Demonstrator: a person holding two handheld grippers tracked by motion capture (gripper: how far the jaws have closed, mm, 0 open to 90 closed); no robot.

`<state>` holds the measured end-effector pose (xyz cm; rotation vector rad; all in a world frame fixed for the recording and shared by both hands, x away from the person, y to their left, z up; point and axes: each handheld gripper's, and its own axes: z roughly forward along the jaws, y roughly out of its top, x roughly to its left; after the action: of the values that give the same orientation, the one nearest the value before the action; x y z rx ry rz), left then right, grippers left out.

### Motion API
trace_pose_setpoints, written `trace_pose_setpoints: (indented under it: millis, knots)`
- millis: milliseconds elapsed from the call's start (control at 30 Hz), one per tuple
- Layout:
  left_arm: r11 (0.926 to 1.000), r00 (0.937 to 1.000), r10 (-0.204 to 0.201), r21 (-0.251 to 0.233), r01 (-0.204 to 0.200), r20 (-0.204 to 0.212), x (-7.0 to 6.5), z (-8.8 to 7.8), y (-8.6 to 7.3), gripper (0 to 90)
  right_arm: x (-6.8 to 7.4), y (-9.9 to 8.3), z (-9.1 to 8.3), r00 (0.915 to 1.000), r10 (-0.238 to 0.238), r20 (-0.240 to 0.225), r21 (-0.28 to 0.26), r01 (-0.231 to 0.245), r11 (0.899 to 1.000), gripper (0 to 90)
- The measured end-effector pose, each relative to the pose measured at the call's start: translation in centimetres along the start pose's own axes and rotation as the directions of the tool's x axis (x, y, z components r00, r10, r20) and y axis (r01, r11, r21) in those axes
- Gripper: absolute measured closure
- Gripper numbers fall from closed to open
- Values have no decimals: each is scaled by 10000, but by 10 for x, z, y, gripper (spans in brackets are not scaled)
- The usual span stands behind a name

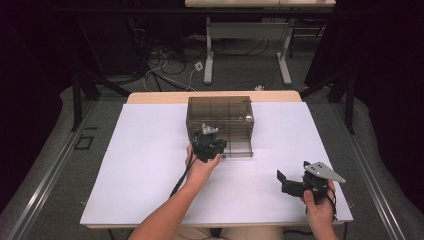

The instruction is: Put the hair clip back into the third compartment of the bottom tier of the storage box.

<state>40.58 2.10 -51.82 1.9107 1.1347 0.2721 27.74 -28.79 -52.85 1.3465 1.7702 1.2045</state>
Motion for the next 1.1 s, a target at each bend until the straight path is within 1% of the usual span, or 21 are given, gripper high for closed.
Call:
trace_pose_setpoints:
  millis: [100, 167, 333, 367, 467, 500, 533, 567, 600, 633, 667, 700, 733, 767, 800, 867, 933, 967, 1033, 1067, 1100]
  knots:
    - [10000, 10000, -34, -68, 34, 52, -4, 3, 0, 791, 0, 0, 0, 10000, -6, 18, 10, 6, 10000, 0]
    - [9999, 9999, 133, -100, -133, 63, -6, 5, 1, 791, 0, 0, 0, 10000, -9, 14, 10, 9, 10000, 0]
    - [9995, 9996, 221, -229, -218, 150, -12, 8, 2, 791, 0, 0, 0, 10000, -64, 10, 53, 63, 10000, 0]
    - [9994, 9992, 326, -118, -324, 215, -12, 8, 3, 791, 0, 0, 0, 10000, -61, 9, 58, 61, 10000, 0]
    - [9990, 9989, 424, -161, -421, 186, -16, 12, 3, 791, 0, 0, 0, 10000, -59, 5, 54, 59, 10000, 0]
    - [9990, 9987, 454, -55, -453, 243, -17, 12, 3, 791, 0, 0, 0, 10000, -62, 6, 53, 61, 10000, 0]
    - [9987, 9987, 471, -220, -467, 201, -19, 14, 3, 791, 0, 0, 0, 10000, -58, 9, 54, 58, 10000, 0]
    - [9986, 9985, 492, -181, -488, 221, -20, 15, 3, 791, -1, 0, 0, 10000, -50, 10, 51, 50, 10000, 0]
    - [9982, 9977, 599, -111, -596, 310, -20, 15, 3, 791, -1, 0, 0, 10000, -51, 10, 53, 51, 10000, 0]
    - [9985, 9980, 550, -91, -547, 314, -22, 16, 3, 791, -1, 0, 0, 10000, -57, 10, 55, 57, 10000, 0]
    - [9979, 9974, 644, -55, -643, 319, -22, 17, 3, 791, 0, 0, 0, 10000, -55, 5, 60, 55, 10000, 0]
    - [9976, 9975, 668, -210, -663, 242, -24, 19, 2, 791, 0, 0, 0, 10000, -59, 2, 62, 59, 10000, 0]
    - [9978, 9973, 657, -110, -654, 318, -25, 19, 2, 791, 0, 0, 0, 10000, -62, 2, 64, 62, 10000, 0]
    - [9973, 9968, 732, -140, -728, 316, -25, 21, 2, 790, 0, 0, 0, 10000, -57, -2, 30, 57, 10000, 0]
    - [9978, 9973, 644, -165, -638, 339, -27, 22, 2, 790, -1, 0, 0, 10000, -60, 4, 75, 60, 10000, 0]
    - [9968, 9961, 792, -125, -787, 400, -28, 23, 2, 791, -1, 0, 0, 10000, -59, 25, 78, 59, 10000, 0]
    - [9965, 9958, 822, -206, -815, 398, -29, 24, 1, 791, -1, -1, 1, 10000, -10, -23, -33, 10, 10000, 0]
    - [9957, 9951, 904, -219, -895, 409, -30, 25, 1, 791, -1, -1, 1, 10000, -36, -25, -34, 36, 10000, 0]
    - [9962, 9953, 860, -176, -853, 441, -31, 26, 1, 791, -1, -1, 0, 10000, -26, -24, -29, 26, 10000, 0]
    - [9962, 9955, 846, -231, -837, 428, -32, 27, 1, 790, -1, -1, 0, 10000, -29, 1, 20, 29, 10000, 0]
    - [9959, 9950, 889, -179, -882, 448, -31, 27, 1, 791, -1, 0, 0, 10000, -64, 0, 71, 64, 10000, 0]
